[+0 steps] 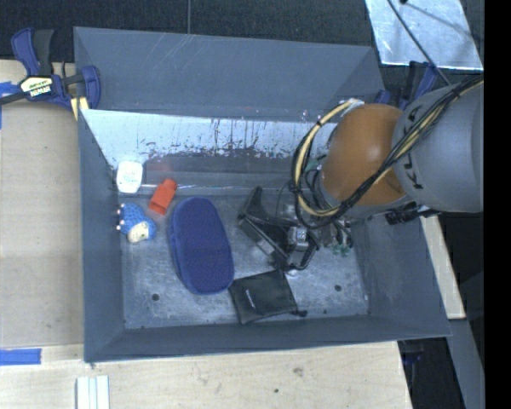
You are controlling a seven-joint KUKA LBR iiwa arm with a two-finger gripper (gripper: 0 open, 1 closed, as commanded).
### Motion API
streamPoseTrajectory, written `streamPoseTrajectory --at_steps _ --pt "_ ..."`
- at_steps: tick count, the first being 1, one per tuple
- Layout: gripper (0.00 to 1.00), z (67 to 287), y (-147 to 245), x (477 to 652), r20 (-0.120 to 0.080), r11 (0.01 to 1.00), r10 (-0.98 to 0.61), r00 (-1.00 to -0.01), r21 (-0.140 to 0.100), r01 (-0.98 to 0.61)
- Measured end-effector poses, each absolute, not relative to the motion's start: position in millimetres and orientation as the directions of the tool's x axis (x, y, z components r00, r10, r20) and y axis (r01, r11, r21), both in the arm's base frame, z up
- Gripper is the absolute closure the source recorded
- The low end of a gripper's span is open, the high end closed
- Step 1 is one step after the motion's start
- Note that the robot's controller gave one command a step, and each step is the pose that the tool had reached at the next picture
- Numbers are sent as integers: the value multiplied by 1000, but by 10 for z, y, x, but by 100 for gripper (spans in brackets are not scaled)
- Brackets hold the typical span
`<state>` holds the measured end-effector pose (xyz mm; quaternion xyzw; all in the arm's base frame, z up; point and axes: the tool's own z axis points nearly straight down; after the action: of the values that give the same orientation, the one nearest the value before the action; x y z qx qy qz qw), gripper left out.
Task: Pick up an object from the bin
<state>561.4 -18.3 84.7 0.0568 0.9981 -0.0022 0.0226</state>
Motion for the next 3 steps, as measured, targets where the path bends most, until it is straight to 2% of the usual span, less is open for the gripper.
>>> streamPoseTrajectory --at_steps 1,2,3 --pt "100 1885 -103 5778 -8 995 103 -995 0 103" --pt "100 2351 -76 5582 -8 995 100 -995 1 100" --pt "0 2321 -74 5583 -4 995 99 -995 0 99"
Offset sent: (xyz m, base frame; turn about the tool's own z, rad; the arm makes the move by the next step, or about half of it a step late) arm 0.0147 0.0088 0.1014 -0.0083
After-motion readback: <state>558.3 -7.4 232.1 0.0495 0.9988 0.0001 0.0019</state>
